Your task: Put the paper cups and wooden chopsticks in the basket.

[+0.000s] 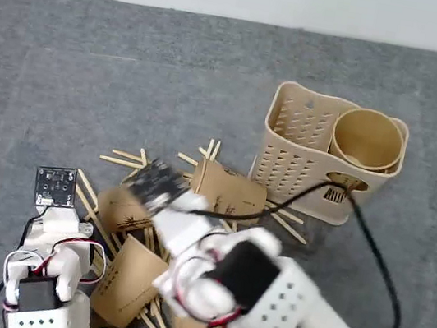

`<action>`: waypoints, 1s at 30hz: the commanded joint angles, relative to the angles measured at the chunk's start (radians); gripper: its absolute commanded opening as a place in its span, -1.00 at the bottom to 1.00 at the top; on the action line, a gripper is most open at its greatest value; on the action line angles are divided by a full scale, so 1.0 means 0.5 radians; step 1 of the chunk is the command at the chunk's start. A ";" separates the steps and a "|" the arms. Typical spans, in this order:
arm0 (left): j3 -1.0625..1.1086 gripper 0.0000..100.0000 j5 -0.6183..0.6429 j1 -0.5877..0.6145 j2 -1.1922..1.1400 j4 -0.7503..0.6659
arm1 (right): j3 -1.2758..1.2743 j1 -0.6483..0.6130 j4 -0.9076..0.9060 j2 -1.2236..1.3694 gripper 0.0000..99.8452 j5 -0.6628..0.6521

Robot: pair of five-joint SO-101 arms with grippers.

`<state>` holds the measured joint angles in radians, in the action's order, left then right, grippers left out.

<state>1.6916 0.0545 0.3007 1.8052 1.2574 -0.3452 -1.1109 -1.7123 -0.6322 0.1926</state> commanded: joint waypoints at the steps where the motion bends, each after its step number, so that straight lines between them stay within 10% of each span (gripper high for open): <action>1: -0.017 -0.97 -0.003 0.000 0.031 0.009 | 0.003 -0.130 0.146 0.097 -0.47 0.046; 17: -0.017 -0.97 -0.003 0.000 0.031 0.009 | 0.000 -0.137 0.440 0.683 -0.47 0.037; 30: -0.017 -0.97 -0.003 0.000 0.031 0.009 | 0.003 -0.137 0.462 0.802 -0.93 0.031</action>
<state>1.6916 0.0545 0.3053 1.8052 1.2574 -0.3529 -1.1630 -1.4960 -0.2332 0.2048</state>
